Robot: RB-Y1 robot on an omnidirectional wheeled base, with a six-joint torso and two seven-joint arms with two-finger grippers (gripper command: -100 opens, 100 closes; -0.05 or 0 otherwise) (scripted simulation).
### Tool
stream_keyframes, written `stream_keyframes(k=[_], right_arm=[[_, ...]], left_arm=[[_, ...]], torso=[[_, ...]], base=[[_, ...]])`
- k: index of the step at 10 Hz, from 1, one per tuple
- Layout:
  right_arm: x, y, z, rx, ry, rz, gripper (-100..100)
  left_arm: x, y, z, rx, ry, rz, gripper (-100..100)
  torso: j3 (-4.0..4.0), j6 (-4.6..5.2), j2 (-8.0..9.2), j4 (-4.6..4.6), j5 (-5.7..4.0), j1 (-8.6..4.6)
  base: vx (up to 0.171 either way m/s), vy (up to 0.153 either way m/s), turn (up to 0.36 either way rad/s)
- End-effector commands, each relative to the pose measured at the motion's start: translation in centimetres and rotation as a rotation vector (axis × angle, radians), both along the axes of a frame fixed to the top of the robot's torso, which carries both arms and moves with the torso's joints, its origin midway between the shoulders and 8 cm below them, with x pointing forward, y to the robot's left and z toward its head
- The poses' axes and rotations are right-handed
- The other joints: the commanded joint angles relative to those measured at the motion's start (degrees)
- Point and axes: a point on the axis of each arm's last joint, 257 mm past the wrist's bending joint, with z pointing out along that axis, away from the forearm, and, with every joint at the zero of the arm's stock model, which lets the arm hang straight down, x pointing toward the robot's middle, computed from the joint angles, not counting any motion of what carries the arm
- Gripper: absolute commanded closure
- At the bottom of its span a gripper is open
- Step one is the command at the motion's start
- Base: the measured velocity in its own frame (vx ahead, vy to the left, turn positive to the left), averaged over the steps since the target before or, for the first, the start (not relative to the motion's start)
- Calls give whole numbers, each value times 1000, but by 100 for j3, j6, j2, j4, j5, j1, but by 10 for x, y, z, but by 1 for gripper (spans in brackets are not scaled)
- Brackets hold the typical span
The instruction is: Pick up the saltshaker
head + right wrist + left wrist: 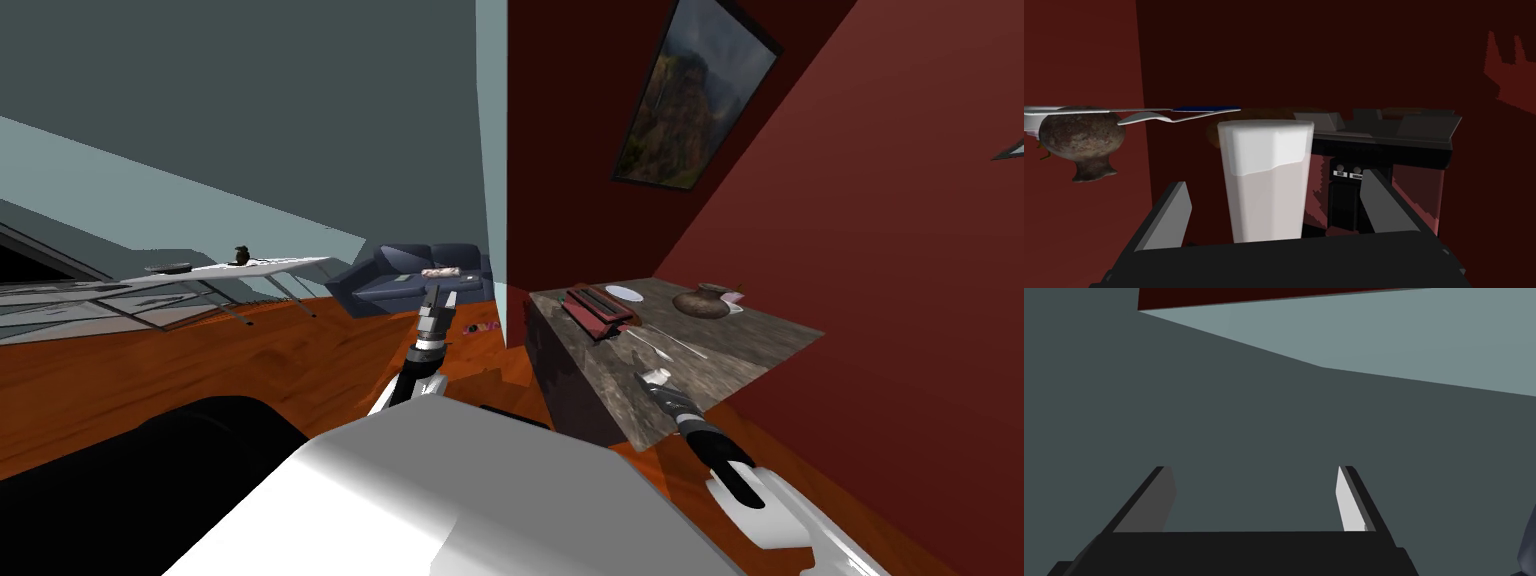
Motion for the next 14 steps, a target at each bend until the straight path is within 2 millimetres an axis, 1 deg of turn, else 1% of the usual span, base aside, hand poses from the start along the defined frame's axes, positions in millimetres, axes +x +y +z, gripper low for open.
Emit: stream_keyframes(k=[1,2,3,4,5,6,7,8,9,11,14], right_arm=[[12,-2,-1,-1,2,0,-100],[20,-6,1,-1,-6,-8,-100],[20,-13,-3,-1,2,-24,-100],[31,-13,-2,-2,3,-18,-100],[37,-16,1,-1,-4,-24,-100],[38,-21,-2,-1,2,-37,-100],[48,-20,-1,-4,1,-30,-100],[55,-26,1,-3,-2,-44,-100],[55,-29,0,-2,1,-51,-100],[73,-35,5,-4,-3,-61,-100],[88,-44,9,-6,-1,-81,-100]], left_arm=[[0,0,0,0,0,0,0],[0,0,0,0,0,0,0],[0,0,0,0,0,0,0],[0,0,0,0,0,0,0],[0,0,0,0,0,0,0],[0,0,0,0,0,0,0],[0,0,0,0,0,0,0],[0,0,0,0,0,0,0],[0,0,0,0,0,0,0],[0,0,0,0,0,0,0],[0,0,0,0,0,0,0]], torso=[[0,0,0,0,0,0],[4,-2,8,2,0,0],[3,1,4,1,0,0],[-6,2,-12,-2,0,0],[-4,-2,-6,-2,1,5],[-2,1,-4,-1,1,1],[-8,2,-15,-3,0,-1],[-5,-1,-8,-2,0,2],[-1,1,-3,-1,1,0],[-3,-1,-4,-1,1,3],[2,3,1,1,2,4]], base=[[-123,4,92],[-103,4,48],[-42,6,-6],[-82,19,96],[-87,7,46],[-38,1,-12],[-80,13,82],[-95,5,62],[-47,0,-1],[-91,13,74],[-85,13,39]])
